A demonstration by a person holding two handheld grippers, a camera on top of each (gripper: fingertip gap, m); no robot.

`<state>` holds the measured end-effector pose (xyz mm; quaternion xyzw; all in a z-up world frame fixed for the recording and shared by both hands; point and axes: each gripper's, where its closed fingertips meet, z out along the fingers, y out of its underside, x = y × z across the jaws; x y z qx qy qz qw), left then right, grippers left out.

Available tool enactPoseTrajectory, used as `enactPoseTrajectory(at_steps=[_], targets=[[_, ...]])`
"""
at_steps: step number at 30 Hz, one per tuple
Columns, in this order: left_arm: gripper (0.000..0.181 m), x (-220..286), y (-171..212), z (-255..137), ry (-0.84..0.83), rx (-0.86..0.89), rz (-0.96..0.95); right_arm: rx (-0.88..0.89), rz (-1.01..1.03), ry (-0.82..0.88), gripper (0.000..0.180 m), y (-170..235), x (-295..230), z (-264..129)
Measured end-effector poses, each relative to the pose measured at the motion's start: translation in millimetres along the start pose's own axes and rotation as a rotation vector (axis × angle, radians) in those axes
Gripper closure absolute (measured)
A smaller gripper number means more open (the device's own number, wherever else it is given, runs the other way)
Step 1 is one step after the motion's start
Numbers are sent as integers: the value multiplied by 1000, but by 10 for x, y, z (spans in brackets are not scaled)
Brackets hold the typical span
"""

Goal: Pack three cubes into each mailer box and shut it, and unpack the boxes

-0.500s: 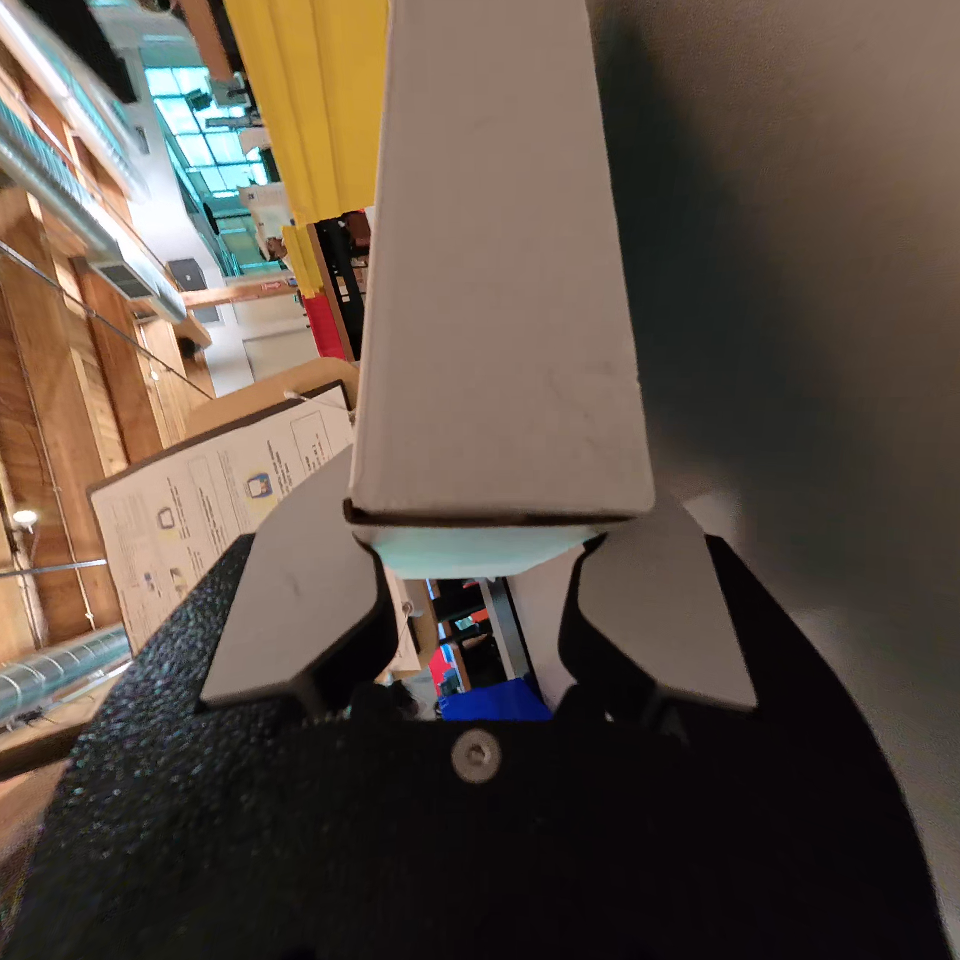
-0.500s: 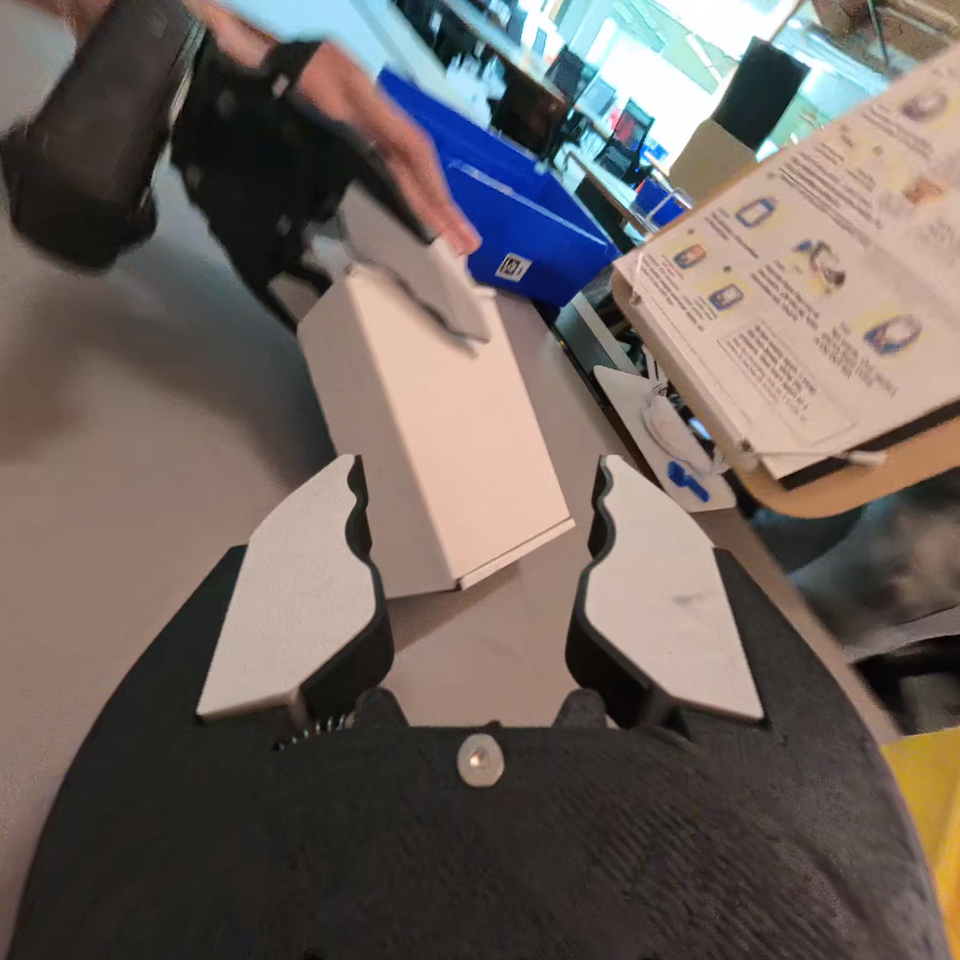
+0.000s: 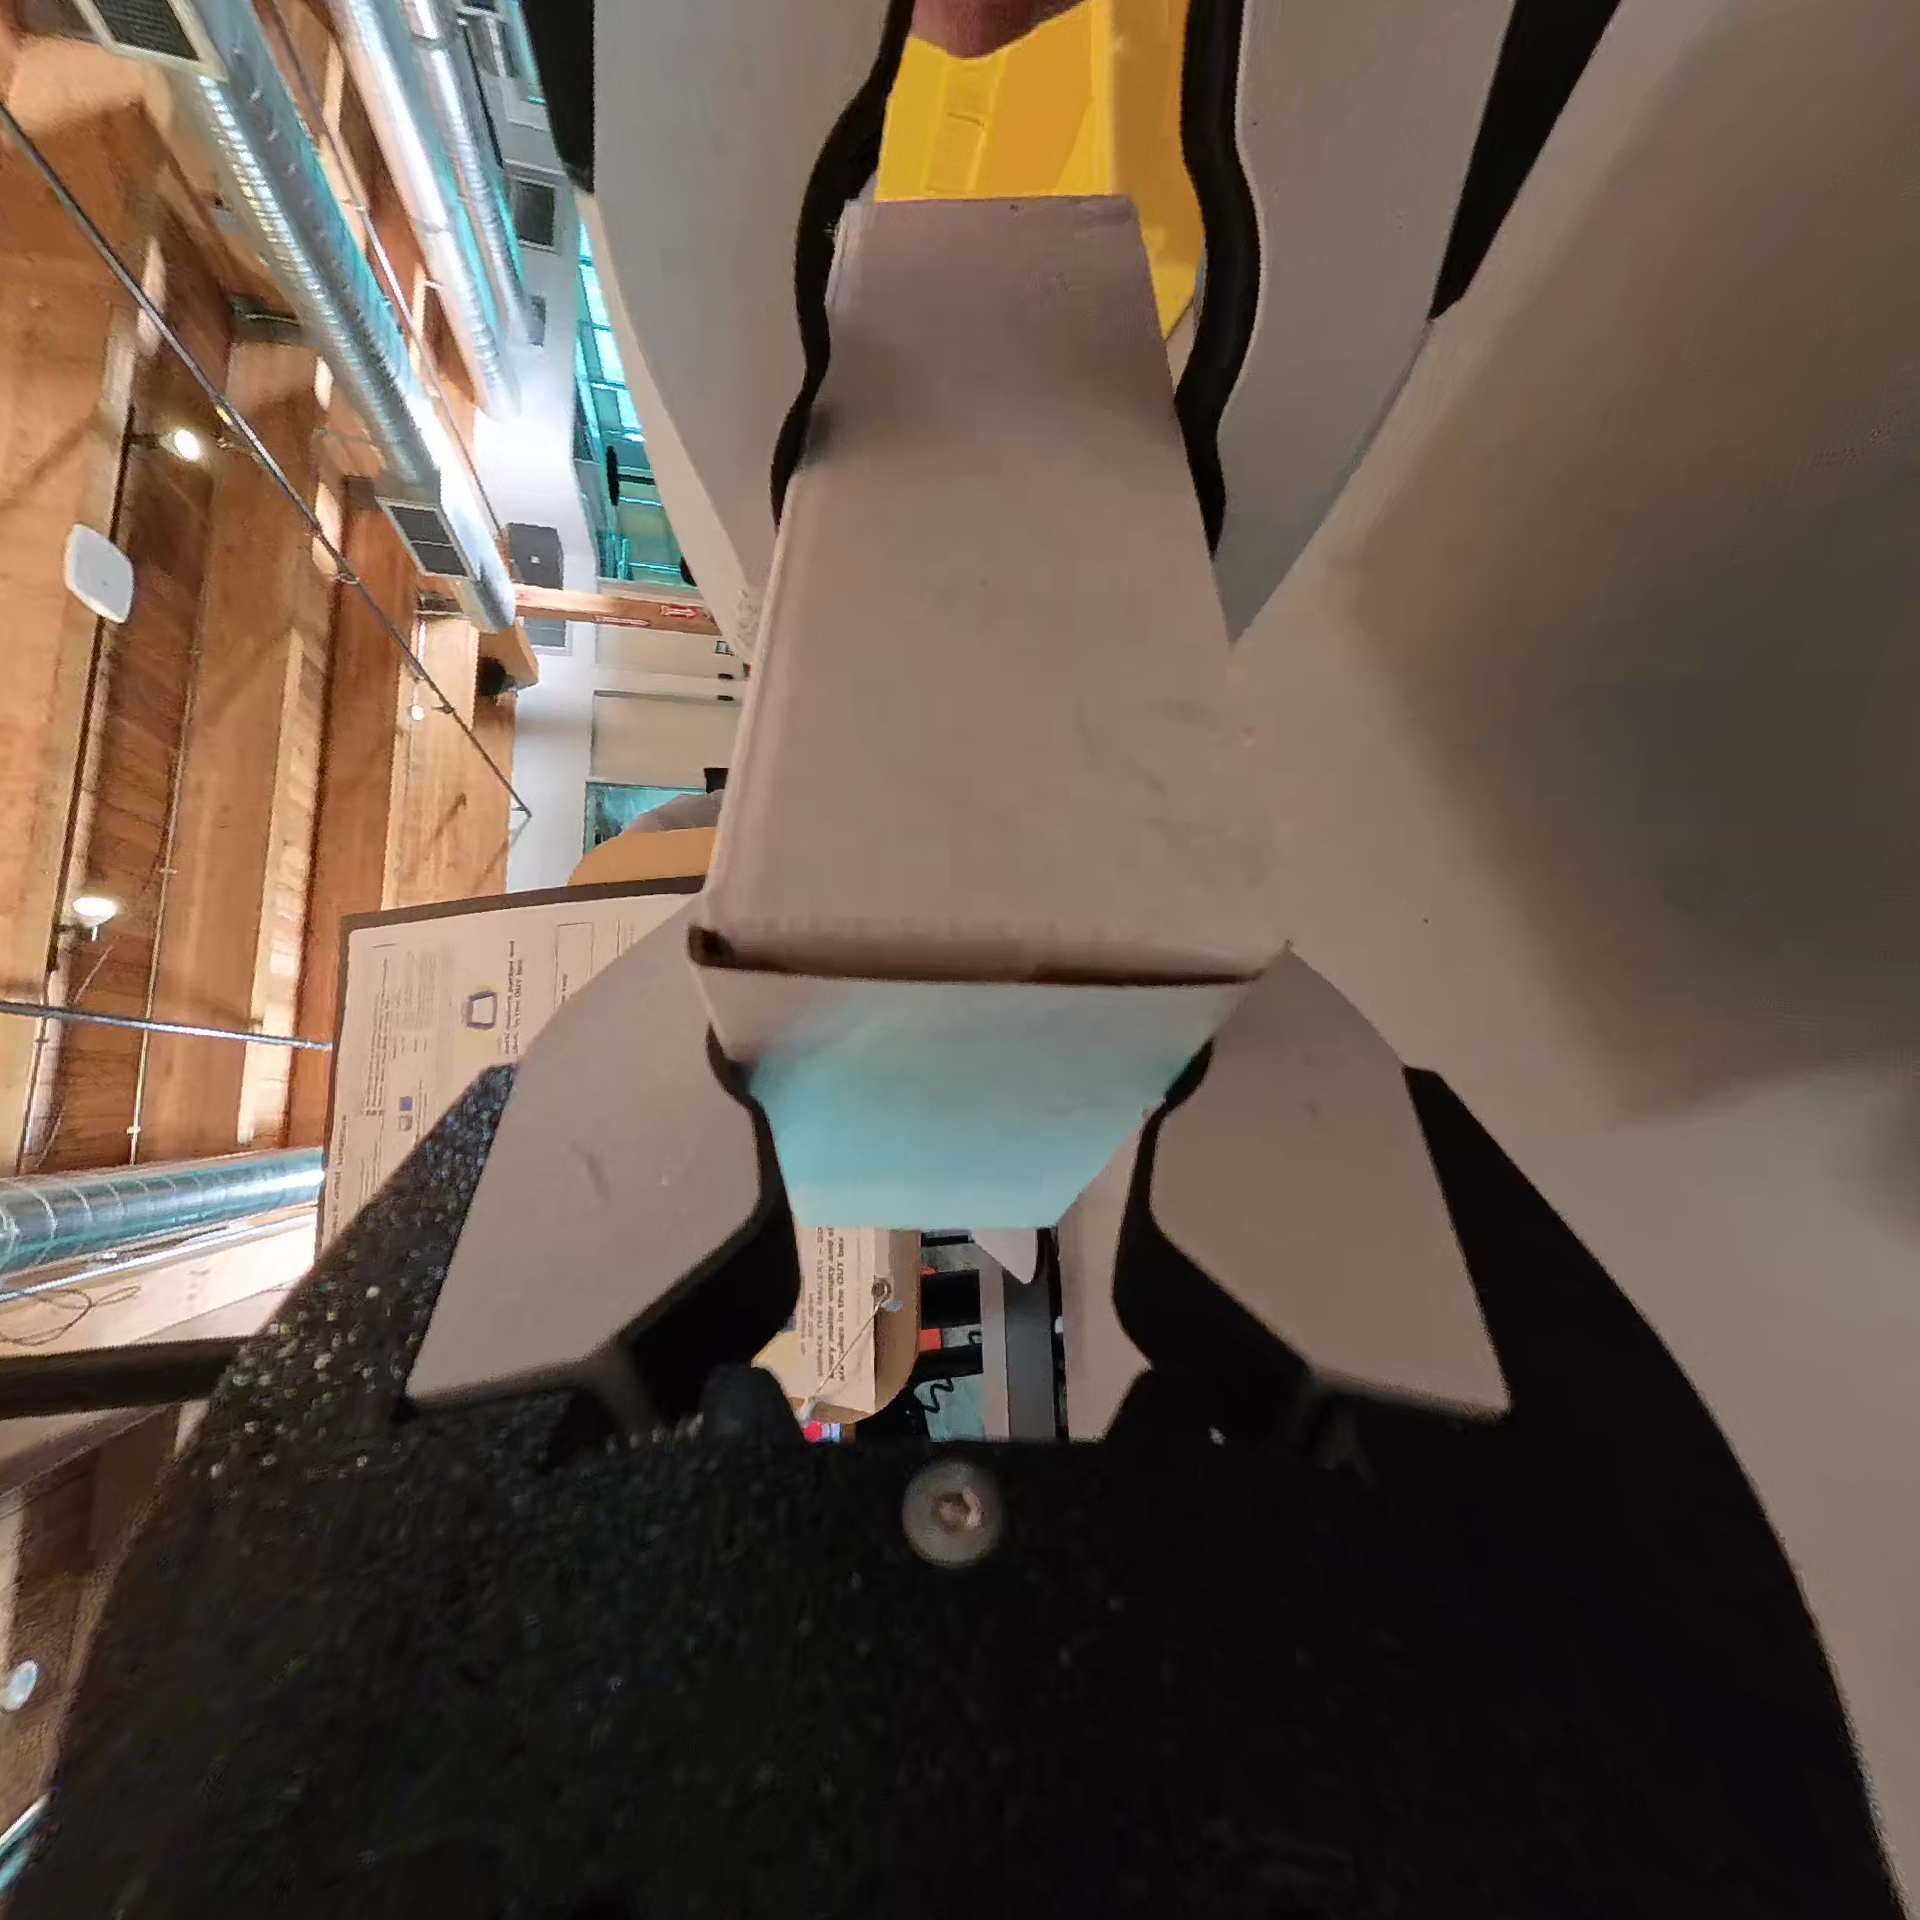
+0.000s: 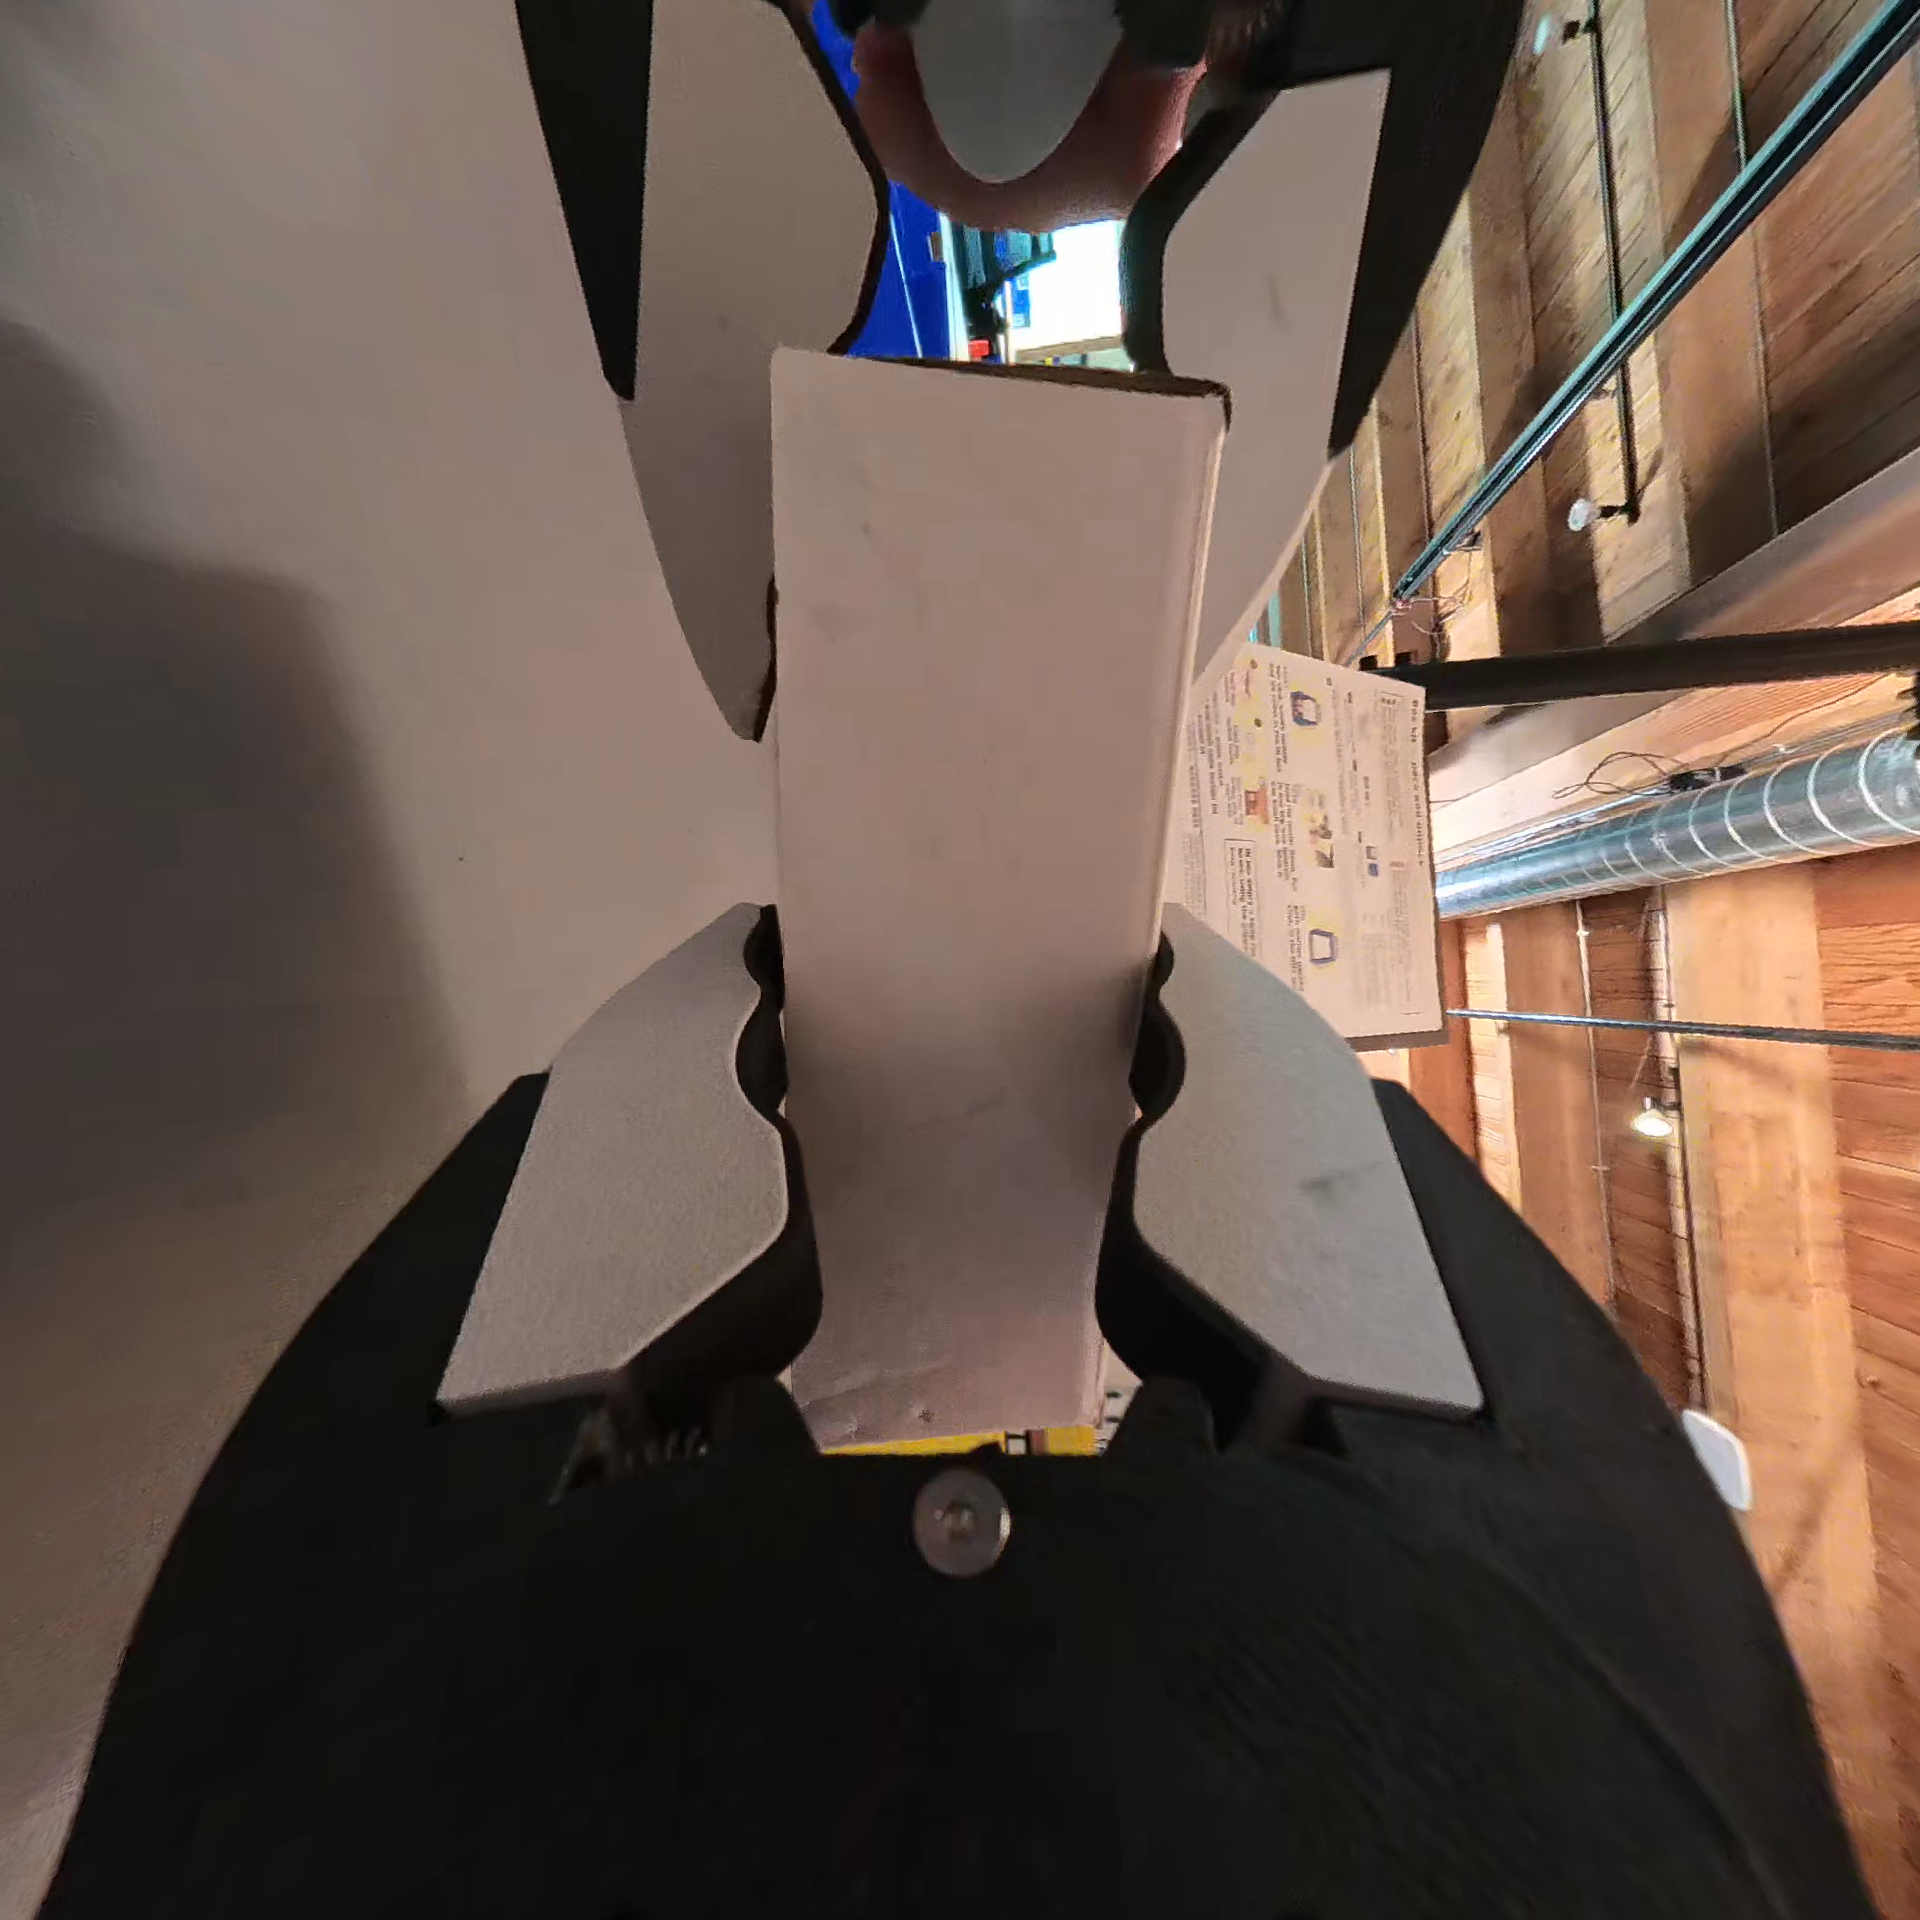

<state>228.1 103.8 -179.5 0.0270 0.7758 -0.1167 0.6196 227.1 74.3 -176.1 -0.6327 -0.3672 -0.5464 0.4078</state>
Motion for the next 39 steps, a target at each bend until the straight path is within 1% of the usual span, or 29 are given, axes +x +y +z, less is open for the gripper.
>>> enactPoseTrajectory(at_steps=[4, 6, 7, 10, 13, 15, 18, 21, 24, 26, 28, 33, 35, 37, 39], targets=[[104, -25, -23, -33, -84, 15, -48, -38, -59, 6, 115, 26, 30, 15], [104, -85, -3, -87, -145, 1, -137, -61, -14, -25, 115, 120, 57, 4], [103, -77, 33, -118, -147, -16, -207, -71, 3, -30, 116, 210, 114, -21], [101, 23, 123, -250, -138, -17, -447, -145, 31, -65, 116, 696, 405, -135], [109, 207, 246, -360, -120, -40, -609, -213, 90, -163, 116, 1264, 745, -269], [112, 303, 315, -404, -134, -58, -667, -264, 109, -155, 116, 1642, 1020, -331], [121, 397, 362, -415, -170, -56, -734, -367, 103, -132, 116, 2176, 1282, -365], [123, 491, 409, -377, -134, -78, -722, -508, 52, -70, 116, 2735, 1395, -340], [124, 494, 479, -385, -146, -96, -763, -600, 38, -55, 116, 3238, 1276, -265], [125, 509, 491, -399, -144, -78, -808, -647, 54, -93, 115, 3524, 1075, -217], [125, 529, 545, -414, -146, -86, -832, -673, 52, -133, 115, 3719, 881, -174], [126, 496, 665, -451, -179, -84, -904, -721, 28, -172, 115, 4019, 581, -109], [126, 482, 659, -458, -181, -70, -928, -734, 63, -174, 116, 4120, 494, -106], [126, 490, 649, -455, -175, -70, -926, -728, 107, -166, 116, 4175, 413, -87], [126, 500, 633, -449, -170, -75, -906, -746, 105, -153, 116, 4227, 344, -79]])
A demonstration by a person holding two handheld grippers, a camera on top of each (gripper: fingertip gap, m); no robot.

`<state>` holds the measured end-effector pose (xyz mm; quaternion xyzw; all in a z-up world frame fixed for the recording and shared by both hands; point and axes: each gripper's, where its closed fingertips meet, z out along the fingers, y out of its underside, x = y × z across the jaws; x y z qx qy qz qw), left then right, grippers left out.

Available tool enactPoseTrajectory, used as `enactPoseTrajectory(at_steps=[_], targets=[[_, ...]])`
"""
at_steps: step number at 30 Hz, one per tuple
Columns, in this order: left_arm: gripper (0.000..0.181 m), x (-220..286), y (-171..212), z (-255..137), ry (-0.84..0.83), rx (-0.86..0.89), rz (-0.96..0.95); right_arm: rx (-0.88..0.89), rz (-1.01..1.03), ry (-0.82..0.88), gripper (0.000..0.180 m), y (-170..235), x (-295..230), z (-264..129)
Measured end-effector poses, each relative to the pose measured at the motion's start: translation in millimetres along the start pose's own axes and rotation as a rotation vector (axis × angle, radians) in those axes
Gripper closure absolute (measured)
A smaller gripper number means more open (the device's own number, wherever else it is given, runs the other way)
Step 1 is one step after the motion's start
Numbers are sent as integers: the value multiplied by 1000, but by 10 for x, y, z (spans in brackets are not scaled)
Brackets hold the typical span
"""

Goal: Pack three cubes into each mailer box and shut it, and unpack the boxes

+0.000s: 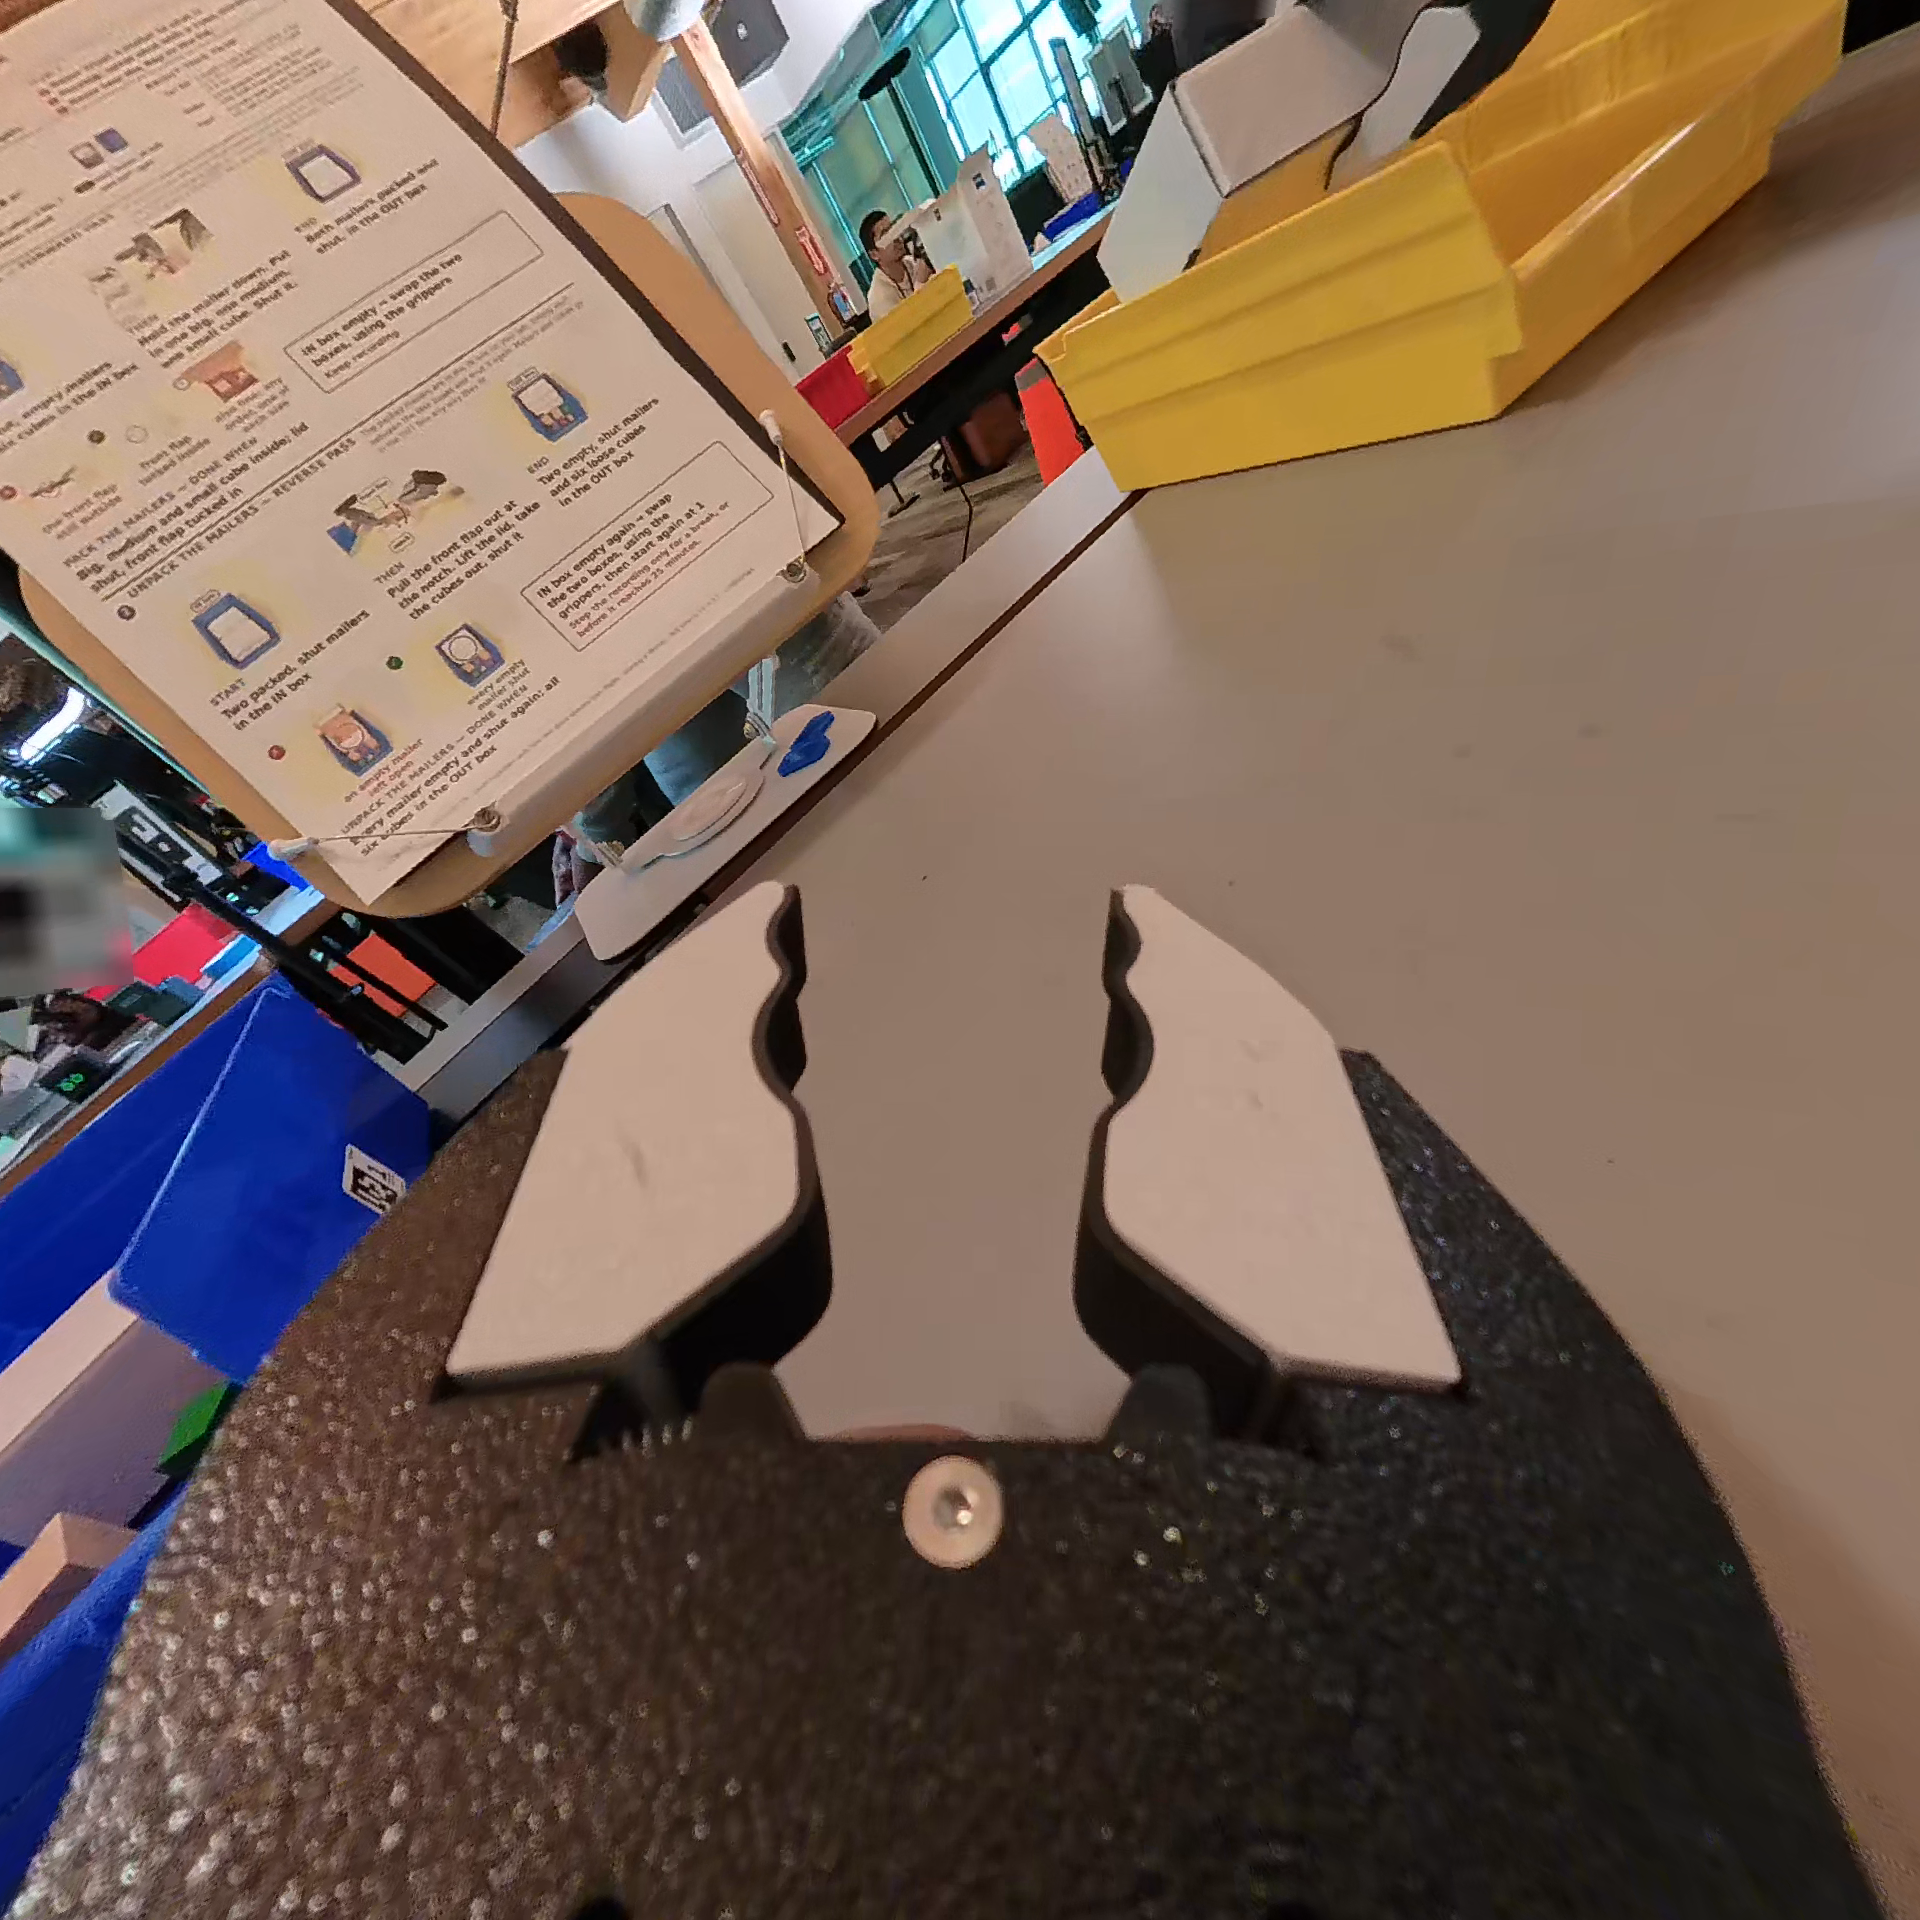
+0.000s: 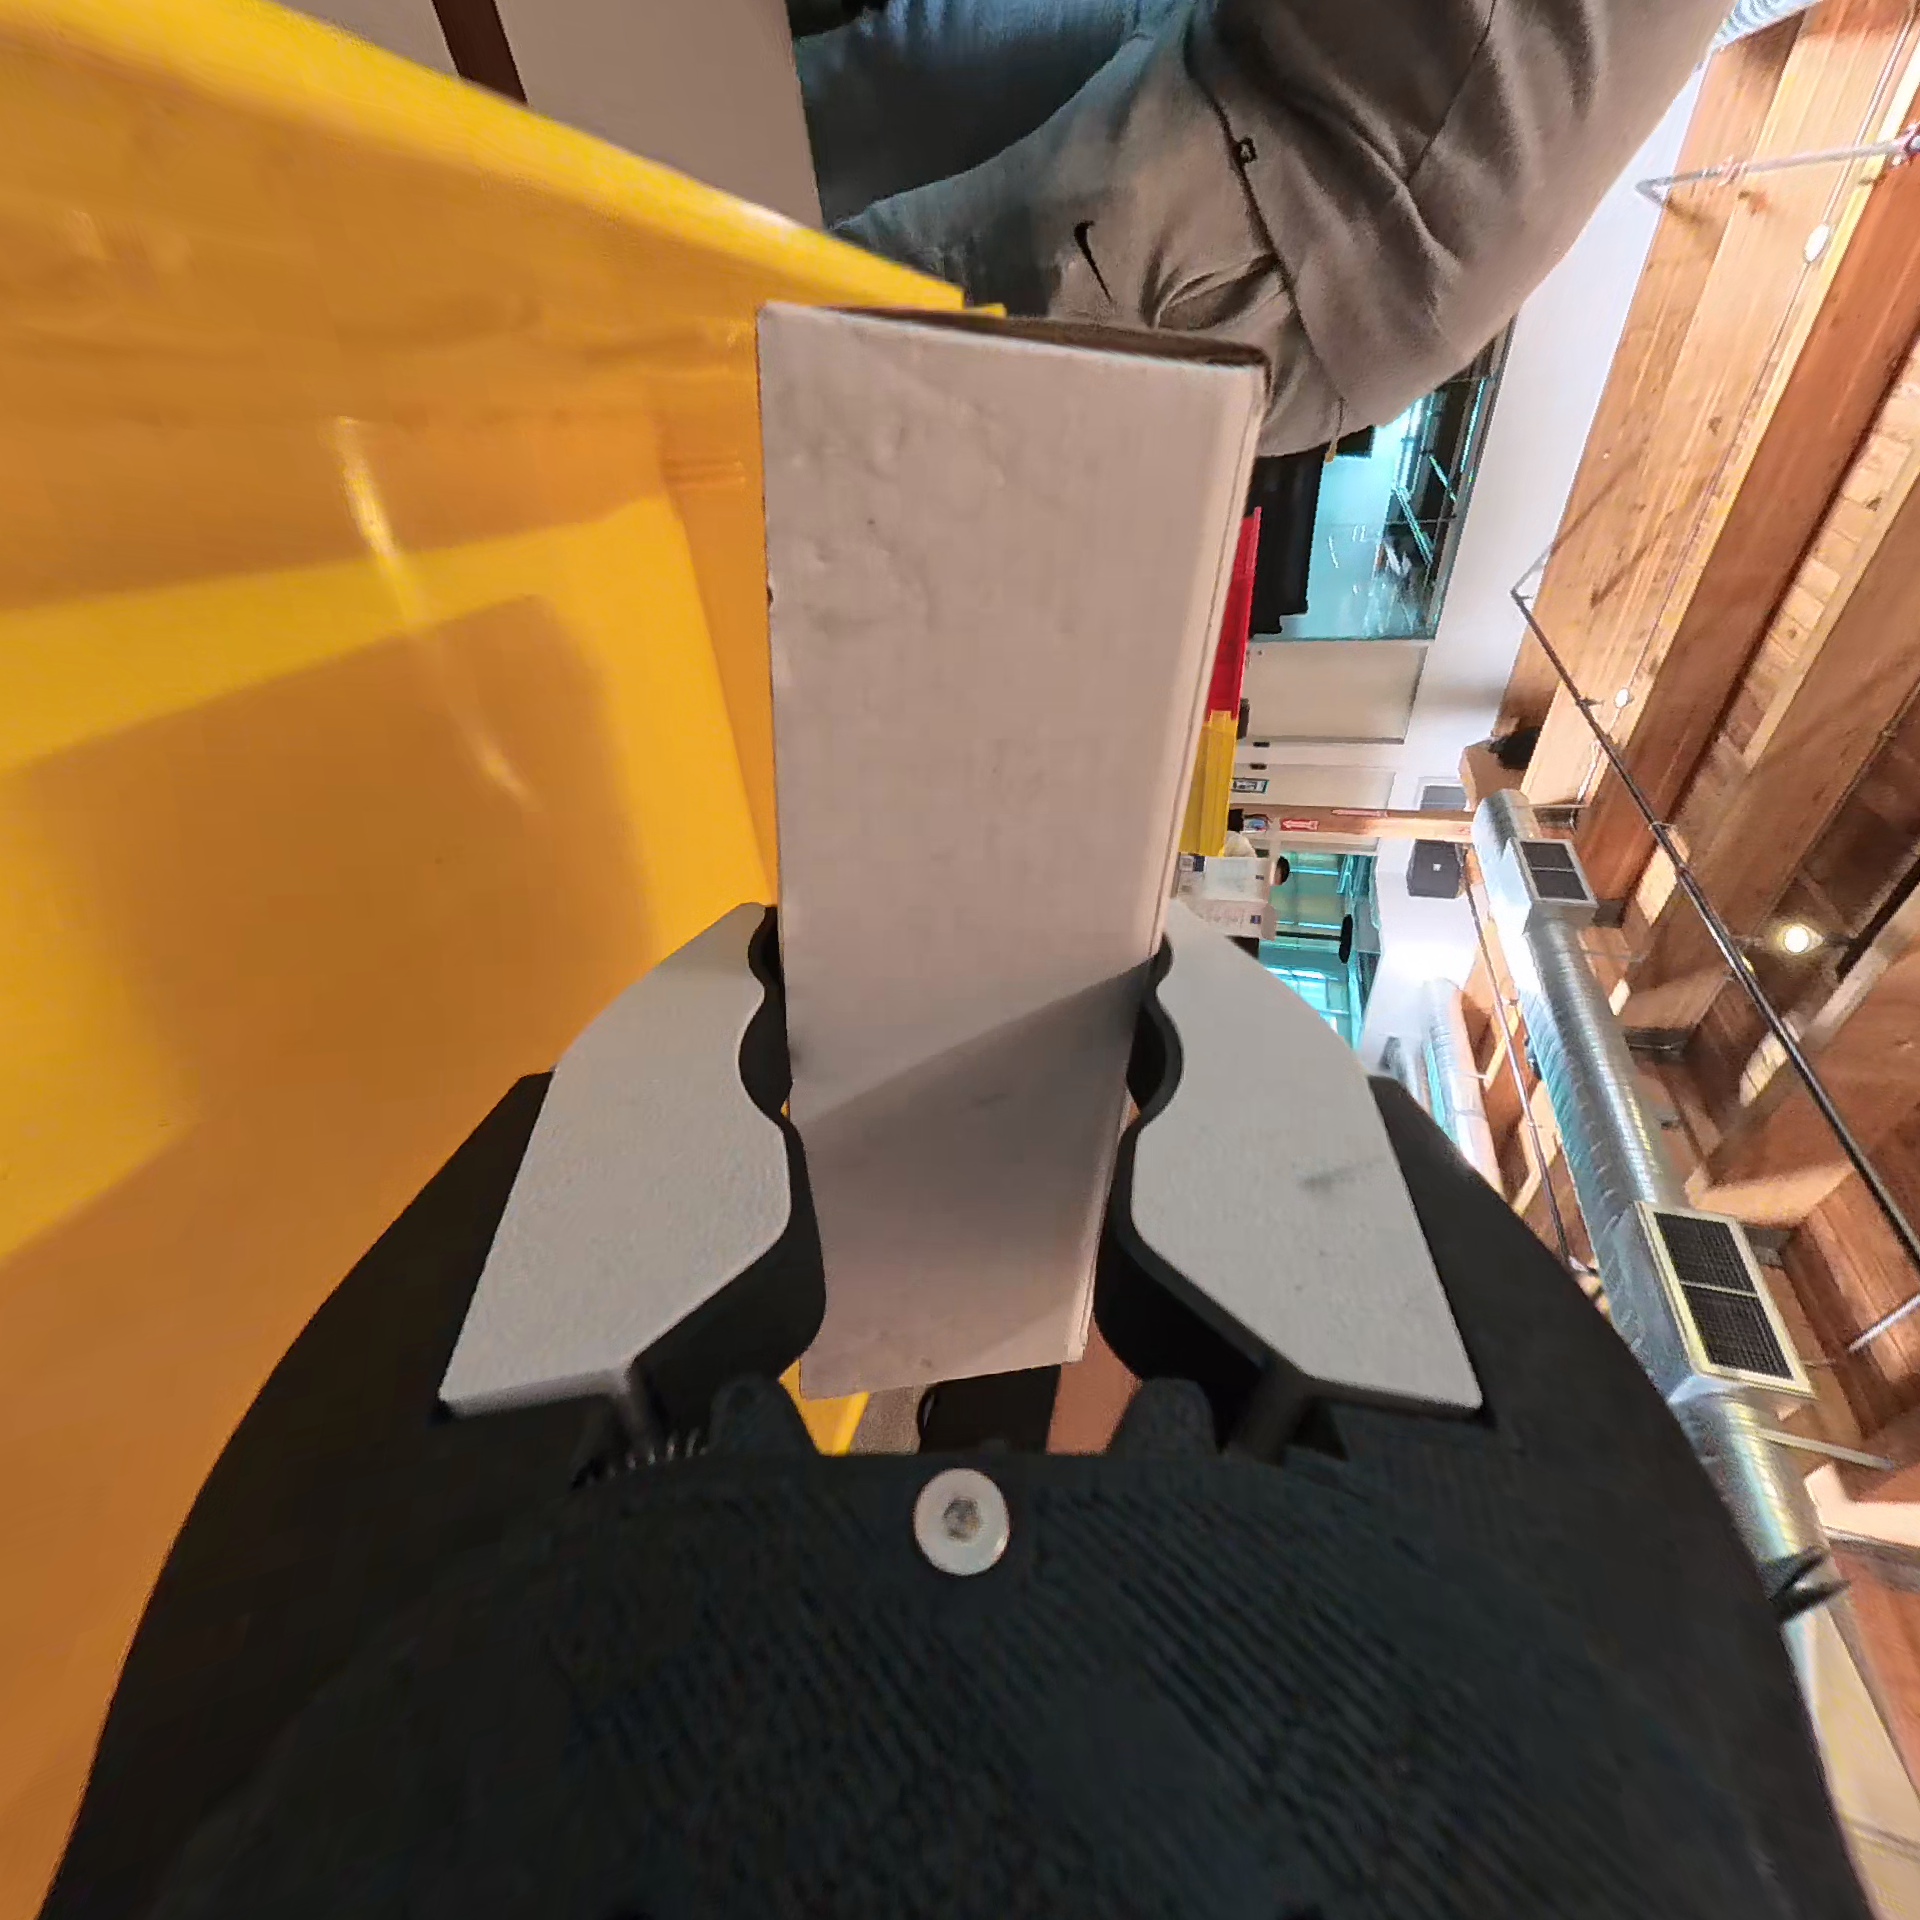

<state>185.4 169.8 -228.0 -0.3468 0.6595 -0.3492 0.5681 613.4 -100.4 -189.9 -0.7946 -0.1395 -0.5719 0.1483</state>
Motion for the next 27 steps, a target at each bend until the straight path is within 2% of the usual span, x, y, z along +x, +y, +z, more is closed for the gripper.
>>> enactPoseTrajectory(at_steps=[12, 16, 21, 24, 27], targets=[[127, 48, -25, -1, 11, 1, 14, -46, -64, 9, 115, 145, -254, 256], [129, 32, -19, -2, 3, -1, 3, -24, -67, -126, 115, 70, -519, 304], [129, 46, -13, 1, 8, -5, 9, 23, -34, -174, 114, 46, -618, 326], [129, 47, -7, 0, 11, -7, 6, 40, -16, -285, 113, 46, -725, 291], [129, 43, -3, -3, 14, -6, -4, 48, 20, -430, 105, 31, -843, 229]])
